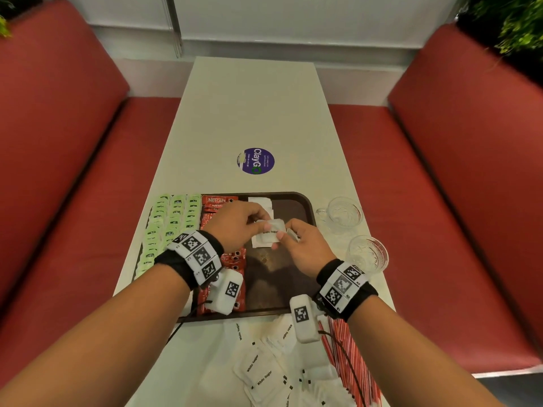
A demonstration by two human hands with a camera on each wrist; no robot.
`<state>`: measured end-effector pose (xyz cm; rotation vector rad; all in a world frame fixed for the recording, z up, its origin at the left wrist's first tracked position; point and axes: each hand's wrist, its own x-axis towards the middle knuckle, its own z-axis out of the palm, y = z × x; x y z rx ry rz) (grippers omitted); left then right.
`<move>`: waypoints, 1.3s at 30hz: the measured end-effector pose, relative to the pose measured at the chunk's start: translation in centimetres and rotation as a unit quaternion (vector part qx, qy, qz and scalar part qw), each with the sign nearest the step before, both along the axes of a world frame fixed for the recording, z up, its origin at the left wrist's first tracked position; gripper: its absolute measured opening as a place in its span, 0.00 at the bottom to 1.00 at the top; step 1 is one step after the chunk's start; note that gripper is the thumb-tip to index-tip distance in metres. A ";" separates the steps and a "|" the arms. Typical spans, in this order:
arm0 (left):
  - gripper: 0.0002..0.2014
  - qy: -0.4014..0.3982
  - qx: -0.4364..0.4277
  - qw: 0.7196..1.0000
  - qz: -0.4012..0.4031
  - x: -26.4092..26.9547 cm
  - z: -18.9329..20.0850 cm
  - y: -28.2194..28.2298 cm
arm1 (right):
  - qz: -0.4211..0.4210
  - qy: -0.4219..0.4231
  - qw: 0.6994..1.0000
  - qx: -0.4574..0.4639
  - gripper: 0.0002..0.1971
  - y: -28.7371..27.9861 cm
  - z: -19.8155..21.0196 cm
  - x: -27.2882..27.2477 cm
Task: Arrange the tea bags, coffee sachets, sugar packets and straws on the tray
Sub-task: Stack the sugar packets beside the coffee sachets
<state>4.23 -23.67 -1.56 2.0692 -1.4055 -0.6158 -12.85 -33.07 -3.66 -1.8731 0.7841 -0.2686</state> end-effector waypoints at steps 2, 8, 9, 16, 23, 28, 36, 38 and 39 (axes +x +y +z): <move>0.03 -0.006 -0.002 0.999 0.045 0.9 -0.7 -0.4 | -0.002 0.021 1.000 0.009 0.07 0.3 -0.2 -0.1; 0.04 -0.047 0.130 0.988 0.066 1.8 -3.9 -1.5 | -0.054 0.052 0.993 0.093 0.08 0.3 -1.0 -0.7; 0.04 -0.047 0.144 0.987 0.056 1.5 -4.3 -1.7 | -0.062 0.050 0.992 0.101 0.07 0.2 -1.2 -0.8; 0.06 -0.068 0.172 0.981 0.066 1.0 -5.9 -3.4 | -0.073 0.049 0.990 0.111 0.03 -0.2 -1.5 -1.4; 0.08 -0.130 0.169 0.975 0.064 0.7 -6.0 -3.4 | -0.067 0.026 0.988 0.140 0.07 -0.2 -1.3 -1.6; 0.08 -0.151 0.198 0.968 -0.032 -0.4 -6.1 -3.0 | -0.057 0.024 0.987 0.147 0.06 -0.4 -1.5 -1.6; 0.07 -0.159 0.200 0.965 -0.051 -0.8 -5.8 -3.5 | -0.046 0.035 0.996 0.072 0.06 -1.2 -2.7 -1.6; 0.06 -0.140 0.165 0.975 -0.046 -0.7 -5.4 -3.3 | -0.040 0.026 0.998 0.033 0.06 -1.5 -2.7 -1.7; 0.07 -0.120 0.142 0.982 -0.045 -0.6 -5.2 -3.1 | -0.039 0.016 0.999 0.018 0.06 -1.6 -2.7 -1.8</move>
